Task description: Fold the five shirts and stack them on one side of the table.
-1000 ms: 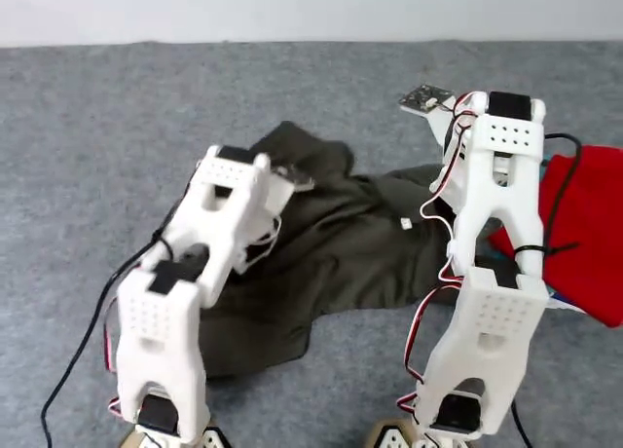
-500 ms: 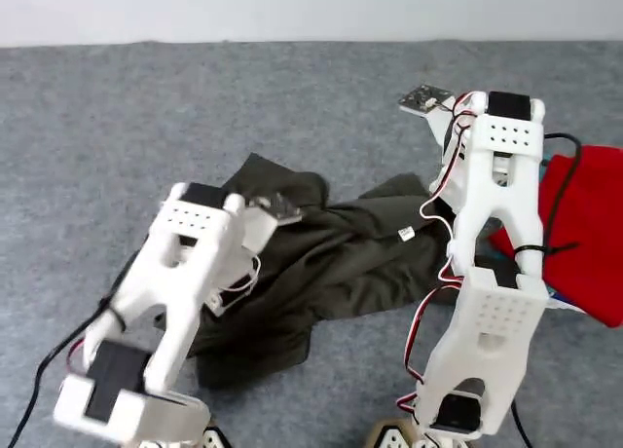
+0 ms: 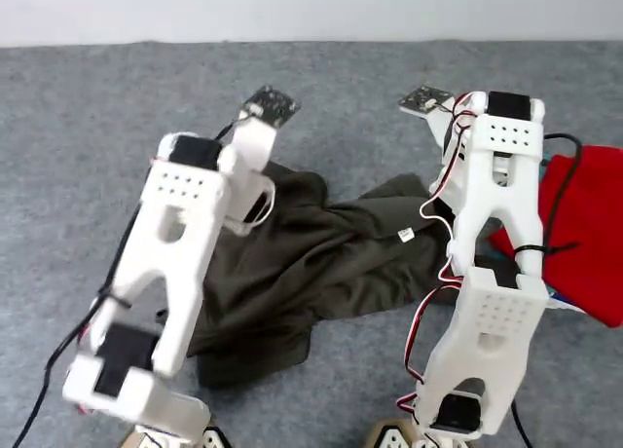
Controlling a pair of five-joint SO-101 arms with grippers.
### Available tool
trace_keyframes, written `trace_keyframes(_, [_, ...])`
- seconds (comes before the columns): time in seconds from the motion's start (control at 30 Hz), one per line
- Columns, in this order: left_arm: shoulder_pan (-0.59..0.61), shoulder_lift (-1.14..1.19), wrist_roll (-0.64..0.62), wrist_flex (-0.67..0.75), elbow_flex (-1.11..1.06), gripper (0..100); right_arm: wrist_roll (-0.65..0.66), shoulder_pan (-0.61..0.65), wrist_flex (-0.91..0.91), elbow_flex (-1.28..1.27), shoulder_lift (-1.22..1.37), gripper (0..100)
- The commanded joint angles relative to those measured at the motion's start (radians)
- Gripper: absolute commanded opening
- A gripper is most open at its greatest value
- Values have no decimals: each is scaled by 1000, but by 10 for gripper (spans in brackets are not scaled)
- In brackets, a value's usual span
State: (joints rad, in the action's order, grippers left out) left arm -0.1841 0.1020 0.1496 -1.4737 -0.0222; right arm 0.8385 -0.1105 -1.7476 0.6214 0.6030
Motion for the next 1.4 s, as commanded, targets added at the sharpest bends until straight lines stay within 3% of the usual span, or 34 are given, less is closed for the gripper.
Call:
trace_keyframes(0.0, [5,133,-34,98,151,107,-12,-1,-39,57,-21,12])
trace_keyframes(0.17, [6,348,-28,104,283,66,-57,-4,-42,57,-21,10])
trace_keyframes(0.33, [31,494,38,14,360,51,-57,-7,-44,57,-21,10])
trace_keyframes(0.63, [31,562,94,-135,272,15,-58,-7,-44,57,-21,10])
trace_keyframes(0.8, [37,482,95,-94,36,15,-58,-5,-44,57,-21,10])
trace_keyframes(1.03, [28,196,115,-29,-234,15,-58,-4,-44,57,-21,10])
trace_keyframes(1.17, [29,29,115,-54,-246,17,-58,7,-42,57,-21,10])
trace_keyframes(1.37, [38,-84,107,-52,-97,94,-58,35,-42,57,-21,10])
